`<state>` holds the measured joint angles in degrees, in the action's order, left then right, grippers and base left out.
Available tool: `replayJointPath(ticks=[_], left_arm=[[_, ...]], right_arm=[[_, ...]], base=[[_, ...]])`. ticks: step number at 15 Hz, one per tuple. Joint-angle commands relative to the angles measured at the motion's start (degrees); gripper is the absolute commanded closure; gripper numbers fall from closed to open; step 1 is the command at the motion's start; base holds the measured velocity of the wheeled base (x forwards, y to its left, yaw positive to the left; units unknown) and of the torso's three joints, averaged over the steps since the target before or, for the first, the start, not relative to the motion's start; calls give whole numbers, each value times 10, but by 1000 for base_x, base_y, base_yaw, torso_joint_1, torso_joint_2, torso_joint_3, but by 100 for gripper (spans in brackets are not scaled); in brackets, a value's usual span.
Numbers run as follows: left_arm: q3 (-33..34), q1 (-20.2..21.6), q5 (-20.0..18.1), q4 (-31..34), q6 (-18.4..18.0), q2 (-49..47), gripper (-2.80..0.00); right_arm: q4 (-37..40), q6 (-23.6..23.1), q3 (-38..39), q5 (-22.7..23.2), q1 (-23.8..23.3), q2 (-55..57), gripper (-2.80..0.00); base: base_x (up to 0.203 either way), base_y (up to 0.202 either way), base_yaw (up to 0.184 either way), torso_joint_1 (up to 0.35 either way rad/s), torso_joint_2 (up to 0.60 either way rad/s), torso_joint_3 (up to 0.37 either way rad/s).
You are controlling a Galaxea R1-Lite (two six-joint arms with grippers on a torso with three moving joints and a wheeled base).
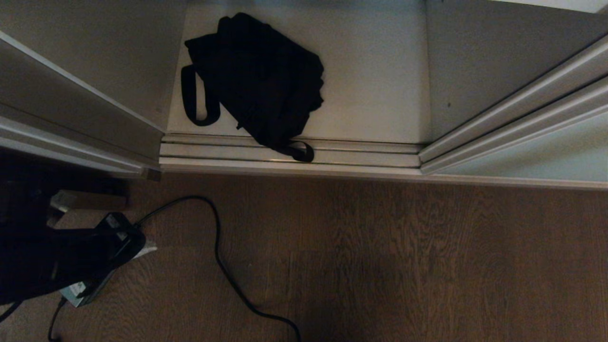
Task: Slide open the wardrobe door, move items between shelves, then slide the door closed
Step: Place the bag on the higher shelf
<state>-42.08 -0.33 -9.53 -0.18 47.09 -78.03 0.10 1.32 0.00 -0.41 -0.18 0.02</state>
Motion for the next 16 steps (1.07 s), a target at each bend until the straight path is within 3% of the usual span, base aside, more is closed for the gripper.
replayJointPath(ticks=[1, 13, 14, 16], left_arm=[[-56, 0, -25, -20, 5, -117, 0], [-439, 6, -145, -112, 1, -383, 0], [-466, 7, -153, -123, -3, -399, -280], [-493, 8, -178, -157, -8, -411, -280]], right_arm=[[0, 0, 1, 0, 0, -1, 0], [0, 0, 1, 0, 0, -1, 0], [0, 0, 0, 0, 0, -1, 0], [0, 0, 1, 0, 0, -1, 0]], base=[[0, 0, 0, 0, 0, 0], [0, 0, 0, 0, 0, 0], [0, 0, 0, 0, 0, 0], [0, 0, 0, 0, 0, 0]])
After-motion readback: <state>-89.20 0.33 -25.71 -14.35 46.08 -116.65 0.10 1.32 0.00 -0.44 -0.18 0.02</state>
